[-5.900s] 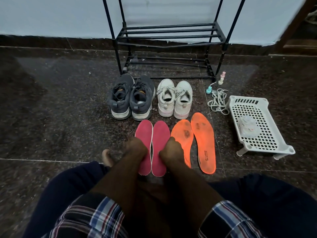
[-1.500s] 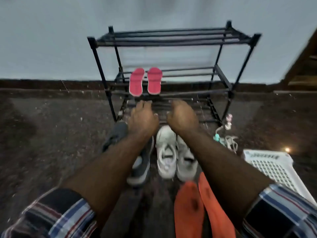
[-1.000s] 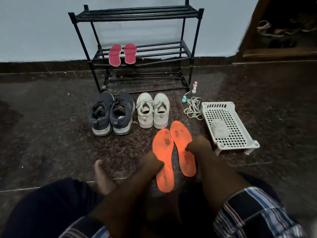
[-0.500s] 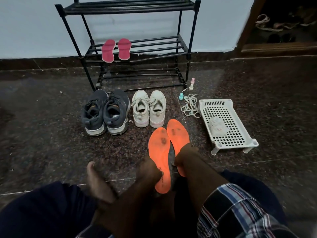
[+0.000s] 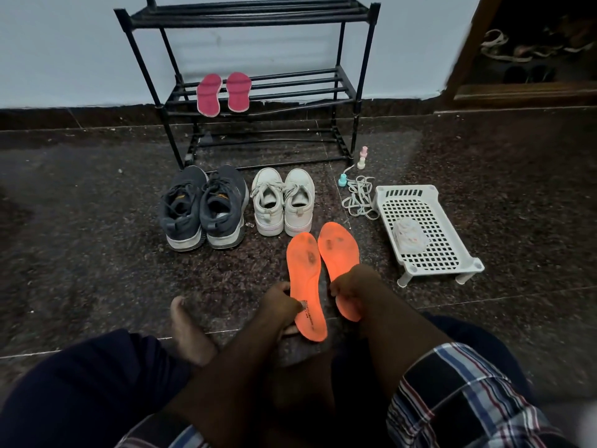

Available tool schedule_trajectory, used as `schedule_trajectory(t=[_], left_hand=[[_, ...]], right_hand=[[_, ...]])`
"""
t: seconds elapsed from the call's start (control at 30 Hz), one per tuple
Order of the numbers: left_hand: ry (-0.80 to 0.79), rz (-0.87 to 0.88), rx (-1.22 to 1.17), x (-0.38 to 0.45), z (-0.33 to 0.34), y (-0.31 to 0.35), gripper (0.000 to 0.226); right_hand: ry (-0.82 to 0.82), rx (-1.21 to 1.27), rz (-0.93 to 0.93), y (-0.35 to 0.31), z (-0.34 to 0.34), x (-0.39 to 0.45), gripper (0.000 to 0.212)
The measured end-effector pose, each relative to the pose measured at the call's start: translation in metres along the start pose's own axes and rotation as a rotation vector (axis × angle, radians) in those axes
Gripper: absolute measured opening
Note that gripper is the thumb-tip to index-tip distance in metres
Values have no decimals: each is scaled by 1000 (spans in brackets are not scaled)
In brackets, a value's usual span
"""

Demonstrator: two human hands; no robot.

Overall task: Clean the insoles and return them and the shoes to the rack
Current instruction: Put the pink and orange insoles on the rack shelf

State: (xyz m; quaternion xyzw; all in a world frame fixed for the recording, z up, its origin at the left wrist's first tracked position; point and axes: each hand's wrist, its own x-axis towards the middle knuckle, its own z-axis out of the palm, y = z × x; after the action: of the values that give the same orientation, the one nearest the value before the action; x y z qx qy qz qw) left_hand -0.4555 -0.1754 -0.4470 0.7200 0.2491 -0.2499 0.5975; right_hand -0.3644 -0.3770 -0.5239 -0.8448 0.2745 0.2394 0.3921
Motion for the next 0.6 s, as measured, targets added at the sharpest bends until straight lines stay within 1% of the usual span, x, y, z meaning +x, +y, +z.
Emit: schedule_trajectory(t=[0.03, 0.1, 0.2, 0.23, 0.33, 0.4, 0.43, 0.5, 0.53, 0.6], left_hand=[[7, 18, -11, 1, -1, 0, 41], [14, 33, -21, -4, -2, 4, 41], [-3, 49, -27, -5, -3, 5, 40], [5, 62, -27, -7, -3, 8, 39], [0, 100, -39, -10, -3, 11, 35], [3, 137, -43, -13, -5, 13, 33], [3, 161, -35, -15, -7, 15, 32], [12, 225, -4, -20, -11, 19, 31], [23, 258, 15, -21, -13, 22, 33], [44, 332, 47, -25, -19, 29, 37]], right_hand=[[-26, 17, 8, -2, 0, -3, 69], [-22, 88, 22, -22, -9, -49, 72], [40, 86, 2, -39, -22, -97, 53], [63, 92, -5, -42, -25, -105, 51], [98, 171, -50, -44, -29, -121, 57], [75, 249, -61, -43, -32, -127, 56], [56, 296, -69, -43, -32, -131, 49], [54, 365, -135, -46, -35, -143, 31], [55, 392, -169, -49, -37, -149, 25], [64, 451, -220, -54, -39, -160, 24]])
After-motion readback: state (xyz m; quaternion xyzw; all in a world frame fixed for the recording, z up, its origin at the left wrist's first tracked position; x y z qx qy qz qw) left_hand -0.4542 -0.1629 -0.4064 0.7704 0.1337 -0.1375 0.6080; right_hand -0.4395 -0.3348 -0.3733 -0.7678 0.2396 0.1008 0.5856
